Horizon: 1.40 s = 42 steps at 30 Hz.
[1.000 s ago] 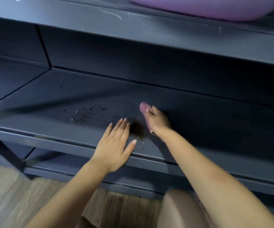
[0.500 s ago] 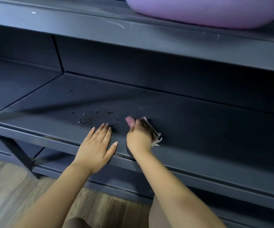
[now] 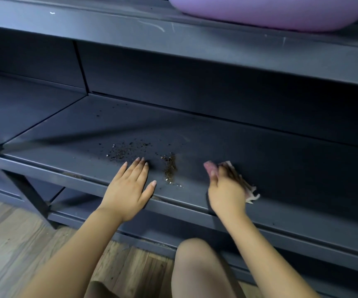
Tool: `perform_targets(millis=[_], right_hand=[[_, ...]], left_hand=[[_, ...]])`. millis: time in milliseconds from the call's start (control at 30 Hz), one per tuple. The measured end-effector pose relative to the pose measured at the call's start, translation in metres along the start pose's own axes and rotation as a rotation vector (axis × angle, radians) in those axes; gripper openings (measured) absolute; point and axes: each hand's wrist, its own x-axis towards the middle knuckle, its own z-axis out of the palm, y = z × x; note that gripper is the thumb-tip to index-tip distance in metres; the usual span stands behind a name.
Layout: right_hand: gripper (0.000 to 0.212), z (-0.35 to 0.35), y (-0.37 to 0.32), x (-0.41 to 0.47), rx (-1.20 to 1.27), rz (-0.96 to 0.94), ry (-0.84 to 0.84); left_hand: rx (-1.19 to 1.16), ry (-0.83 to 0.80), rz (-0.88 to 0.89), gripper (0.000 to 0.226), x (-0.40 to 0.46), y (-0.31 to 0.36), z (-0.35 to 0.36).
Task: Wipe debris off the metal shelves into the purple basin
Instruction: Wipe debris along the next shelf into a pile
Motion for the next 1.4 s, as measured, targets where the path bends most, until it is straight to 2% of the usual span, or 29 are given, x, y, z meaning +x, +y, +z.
perform_targets(millis=[100,200,300,367,467,633,767,867,933,1000,1033,1100,1167,1200,1267,1400], right_hand=[[0.073,0.011,-0.048,-0.001,0.003,-0.101,-0.096],[0.044,0.028,-0.082,0.001,0.021,-0.238,-0.277],[0.038,0.021,-0.082,0.015,0.21,-0.172,-0.462],[0.036,0.008,-0.064,0.026,0.18,-0.11,-0.389],[0.027,-0.006,-0.022,0.047,-0.042,-0.038,-0.239],[0.04,0.006,0.0,0.073,-0.073,-0.152,-0.285],[0.035,0.028,-0.038,0.077,-0.024,-0.315,-0.317],[0.034,0.044,-0.074,0.064,0.023,-0.408,-0.383],[0.036,0.045,-0.084,0.059,0.036,-0.428,-0.422],[0.036,0.04,-0.074,0.063,0.164,-0.401,-0.439],[0.035,0.038,-0.063,0.067,0.242,-0.408,-0.417],[0.034,0.035,-0.036,0.086,0.282,-0.364,-0.258],[0.035,0.027,-0.012,0.109,0.072,-0.188,-0.157],[0.035,0.022,-0.005,0.12,-0.048,-0.11,-0.19],[0.039,0.019,0.001,0.137,-0.125,-0.083,-0.286],[0.045,0.041,-0.028,0.149,-0.048,-0.265,-0.389]], left_hand=[[0.009,-0.017,0.009,0.078,0.0,0.0,0.0],[-0.017,-0.035,0.003,0.081,-0.001,0.0,0.002],[-0.062,0.051,0.026,0.106,0.0,0.0,0.001],[-0.093,-0.009,0.041,0.119,-0.001,-0.006,-0.006],[-0.103,-0.033,0.032,0.12,-0.002,-0.021,-0.011],[-0.073,-0.035,-0.012,0.123,-0.002,-0.022,-0.007],[-0.098,-0.003,-0.007,0.113,-0.001,-0.025,-0.003],[-0.012,-0.02,0.023,0.09,0.0,-0.03,-0.001],[0.018,-0.01,0.019,0.079,0.001,-0.032,0.003],[0.027,0.002,0.017,0.077,0.001,-0.032,0.004],[0.034,0.015,0.015,0.077,0.001,-0.032,0.003],[0.034,0.022,0.004,0.077,0.001,-0.031,0.002],[0.035,0.014,-0.007,0.076,0.0,-0.03,0.001],[0.036,0.02,-0.01,0.076,0.0,-0.029,0.0],[0.033,0.024,-0.013,0.075,0.0,-0.029,-0.001],[0.042,0.027,-0.015,0.075,0.001,-0.03,-0.002]])
